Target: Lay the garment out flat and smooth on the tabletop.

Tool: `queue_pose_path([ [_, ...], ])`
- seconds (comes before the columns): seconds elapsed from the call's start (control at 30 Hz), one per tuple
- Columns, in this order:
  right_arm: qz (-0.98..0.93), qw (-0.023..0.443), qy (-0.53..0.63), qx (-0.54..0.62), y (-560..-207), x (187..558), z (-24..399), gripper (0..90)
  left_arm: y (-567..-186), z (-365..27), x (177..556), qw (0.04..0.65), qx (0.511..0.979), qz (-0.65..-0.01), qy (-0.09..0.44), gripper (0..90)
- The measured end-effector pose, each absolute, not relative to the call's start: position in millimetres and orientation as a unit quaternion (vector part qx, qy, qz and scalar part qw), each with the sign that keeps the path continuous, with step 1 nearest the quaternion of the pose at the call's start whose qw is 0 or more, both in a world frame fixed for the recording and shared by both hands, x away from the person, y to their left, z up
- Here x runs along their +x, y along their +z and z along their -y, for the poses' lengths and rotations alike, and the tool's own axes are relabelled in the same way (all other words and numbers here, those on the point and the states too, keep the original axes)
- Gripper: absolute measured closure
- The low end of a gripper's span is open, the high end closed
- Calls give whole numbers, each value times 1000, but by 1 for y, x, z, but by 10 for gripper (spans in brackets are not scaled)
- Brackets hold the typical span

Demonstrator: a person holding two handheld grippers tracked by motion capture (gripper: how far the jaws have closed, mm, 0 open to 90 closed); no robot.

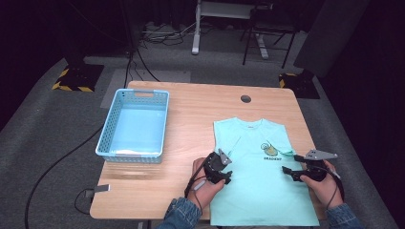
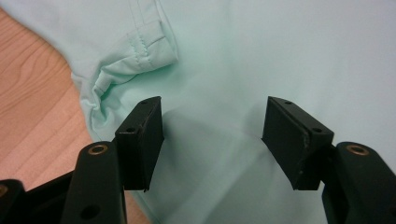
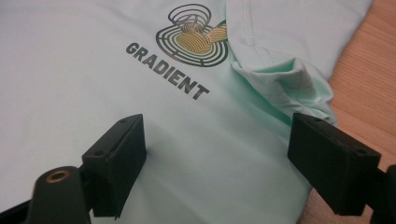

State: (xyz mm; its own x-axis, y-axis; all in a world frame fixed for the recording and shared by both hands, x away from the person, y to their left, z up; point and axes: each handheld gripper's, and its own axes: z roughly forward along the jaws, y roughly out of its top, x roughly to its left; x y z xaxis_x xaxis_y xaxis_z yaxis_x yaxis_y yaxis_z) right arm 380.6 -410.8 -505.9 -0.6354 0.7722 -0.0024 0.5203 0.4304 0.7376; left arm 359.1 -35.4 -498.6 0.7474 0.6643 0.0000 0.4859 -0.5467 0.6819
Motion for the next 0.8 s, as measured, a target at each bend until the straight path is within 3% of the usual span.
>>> queue_pose_path([
  [0.8, -827, 173, 365, 392, -506, 359, 408, 193, -494, 28, 336, 340, 868, -334, 139, 323],
])
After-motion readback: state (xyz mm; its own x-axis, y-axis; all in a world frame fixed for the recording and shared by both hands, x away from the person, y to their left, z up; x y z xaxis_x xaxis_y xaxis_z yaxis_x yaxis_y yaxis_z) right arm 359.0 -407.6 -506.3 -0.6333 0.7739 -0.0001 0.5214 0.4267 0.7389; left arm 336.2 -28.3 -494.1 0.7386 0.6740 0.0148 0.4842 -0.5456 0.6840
